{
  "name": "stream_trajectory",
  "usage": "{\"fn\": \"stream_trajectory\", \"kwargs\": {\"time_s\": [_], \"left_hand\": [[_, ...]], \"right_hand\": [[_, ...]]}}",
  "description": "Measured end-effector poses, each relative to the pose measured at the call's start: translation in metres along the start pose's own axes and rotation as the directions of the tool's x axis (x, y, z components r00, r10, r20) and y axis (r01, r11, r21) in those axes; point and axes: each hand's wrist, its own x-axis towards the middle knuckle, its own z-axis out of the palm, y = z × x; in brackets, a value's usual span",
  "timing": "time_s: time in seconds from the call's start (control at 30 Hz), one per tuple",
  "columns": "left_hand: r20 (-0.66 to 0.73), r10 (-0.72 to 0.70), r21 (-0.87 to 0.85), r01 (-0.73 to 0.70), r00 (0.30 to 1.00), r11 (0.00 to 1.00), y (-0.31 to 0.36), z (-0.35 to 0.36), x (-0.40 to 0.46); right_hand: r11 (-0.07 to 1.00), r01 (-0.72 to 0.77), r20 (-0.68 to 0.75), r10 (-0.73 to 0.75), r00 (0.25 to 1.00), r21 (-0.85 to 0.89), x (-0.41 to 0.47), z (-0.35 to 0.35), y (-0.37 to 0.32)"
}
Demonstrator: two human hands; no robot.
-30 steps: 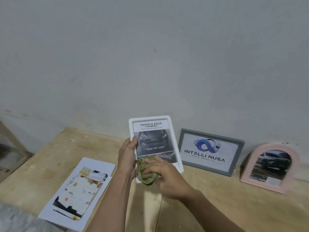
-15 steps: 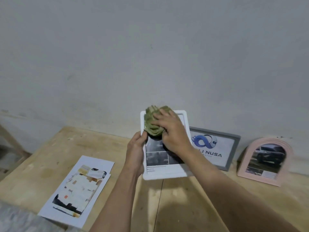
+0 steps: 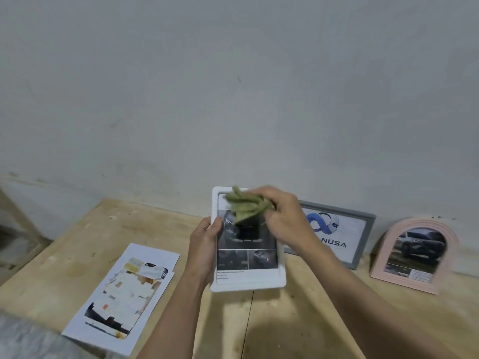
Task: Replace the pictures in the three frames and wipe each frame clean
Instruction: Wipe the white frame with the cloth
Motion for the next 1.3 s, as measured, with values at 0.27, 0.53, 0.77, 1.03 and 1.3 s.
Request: {"fn": "stream_trajectory", "kwargs": {"time_s": [0.27, 0.53, 0.77, 1.03, 1.3], "left_hand": [[-0.056, 0.084, -0.112, -0.090, 0.995, 0.990, 0.012, 0.012, -0.006], [-0.065, 0.034, -0.053, -0.038, 0.997, 0.998, 0.010, -0.009, -0.006], [-0.058, 0.084, 0.066, -0.080, 0.995, 0.995, 0.020, -0.014, 0.000], [0.107, 0.078, 0.049, -0.084, 0.991, 0.995, 0.026, 0.006, -0.006], [0.076, 0.092, -0.215, -0.074, 0.993, 0.974, 0.041, 0.028, -0.008]], "right_hand": [[0.548, 0.460, 0.182, -0.485, 0.855, -0.699, 0.020, 0.013, 0.028], [0.515, 0.230, 0.214, -0.091, 0.973, -0.826, -0.017, 0.001, 0.045], [0.789, -0.007, 0.357, 0.286, 0.889, -0.615, -0.080, 0.015, 0.046], [0.997, -0.028, -0.181, 0.040, 0.983, 0.072, 0.005, -0.041, -0.042], [0.785, 0.315, 0.093, -0.316, 0.944, -0.534, -0.012, 0.024, -0.004]]}}
